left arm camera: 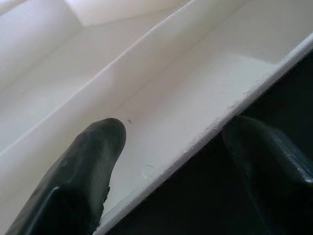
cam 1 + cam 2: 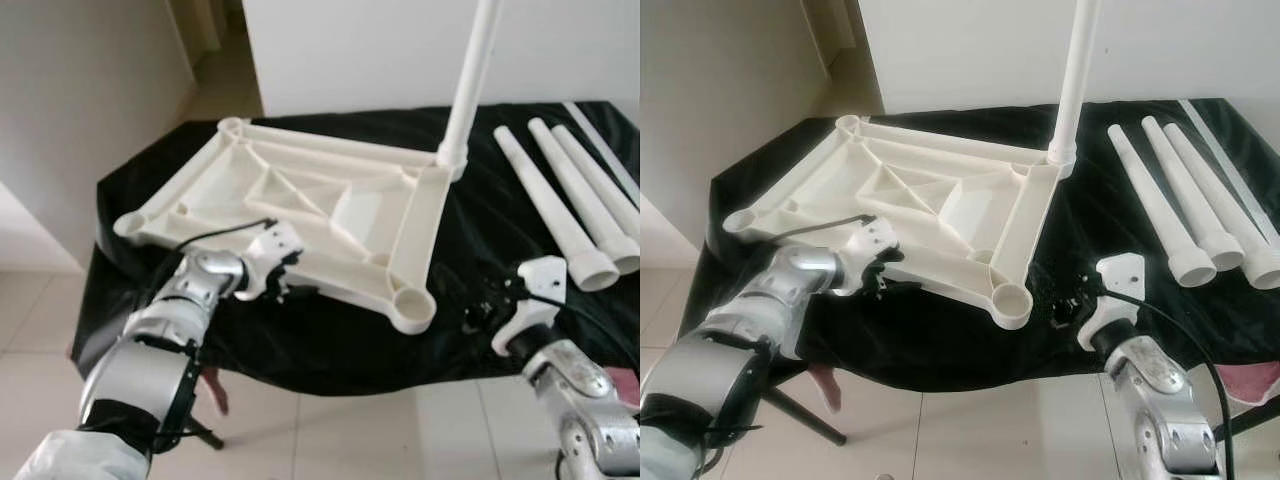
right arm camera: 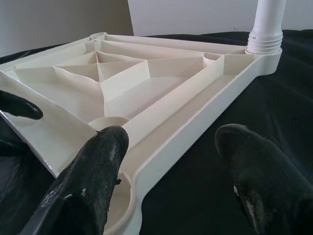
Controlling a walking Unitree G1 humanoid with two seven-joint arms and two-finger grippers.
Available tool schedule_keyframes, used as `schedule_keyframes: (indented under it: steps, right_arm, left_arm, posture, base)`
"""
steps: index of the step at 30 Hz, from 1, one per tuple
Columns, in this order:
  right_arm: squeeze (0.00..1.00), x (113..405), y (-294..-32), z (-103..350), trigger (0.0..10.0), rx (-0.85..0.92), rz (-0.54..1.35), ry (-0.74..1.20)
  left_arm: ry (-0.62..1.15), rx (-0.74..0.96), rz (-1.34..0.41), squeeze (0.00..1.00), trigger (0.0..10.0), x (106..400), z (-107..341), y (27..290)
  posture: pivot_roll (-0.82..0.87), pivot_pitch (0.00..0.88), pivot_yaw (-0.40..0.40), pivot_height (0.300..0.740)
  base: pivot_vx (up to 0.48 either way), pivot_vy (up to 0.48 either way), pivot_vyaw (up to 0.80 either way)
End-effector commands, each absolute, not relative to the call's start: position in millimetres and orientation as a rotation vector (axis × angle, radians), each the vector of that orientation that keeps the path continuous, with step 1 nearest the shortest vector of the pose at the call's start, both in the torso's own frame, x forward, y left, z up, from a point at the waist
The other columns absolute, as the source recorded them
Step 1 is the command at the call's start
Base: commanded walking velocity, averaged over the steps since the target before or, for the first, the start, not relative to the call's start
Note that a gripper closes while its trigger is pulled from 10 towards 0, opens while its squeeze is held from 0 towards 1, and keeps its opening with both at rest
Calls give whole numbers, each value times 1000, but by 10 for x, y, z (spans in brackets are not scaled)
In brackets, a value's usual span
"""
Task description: Building children table
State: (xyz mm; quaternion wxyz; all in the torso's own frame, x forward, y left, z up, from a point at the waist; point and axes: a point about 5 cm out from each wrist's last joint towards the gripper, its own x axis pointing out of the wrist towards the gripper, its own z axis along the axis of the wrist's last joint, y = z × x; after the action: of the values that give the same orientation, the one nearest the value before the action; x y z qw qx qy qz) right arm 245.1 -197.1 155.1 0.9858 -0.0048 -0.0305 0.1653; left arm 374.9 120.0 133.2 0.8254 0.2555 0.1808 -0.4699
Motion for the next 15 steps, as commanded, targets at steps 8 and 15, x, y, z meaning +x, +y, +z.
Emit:
schedule_keyframes:
  steps: [8,15]
  right_arm:
    - [0,2420,-1990,1565,10000,-23,355,-55]
    - [0,2441,-2003,1585,10000,-32,363,-56]
  left_arm:
    - [576,380,-848,0,10000,3693,1065,1278]
    - [654,254,-875,0,10000,3610,959,1180]
  posture:
    - [-143,29,70,740]
    - [-129,34,69,740]
  base:
    - [0,0,0]
    - [0,0,0]
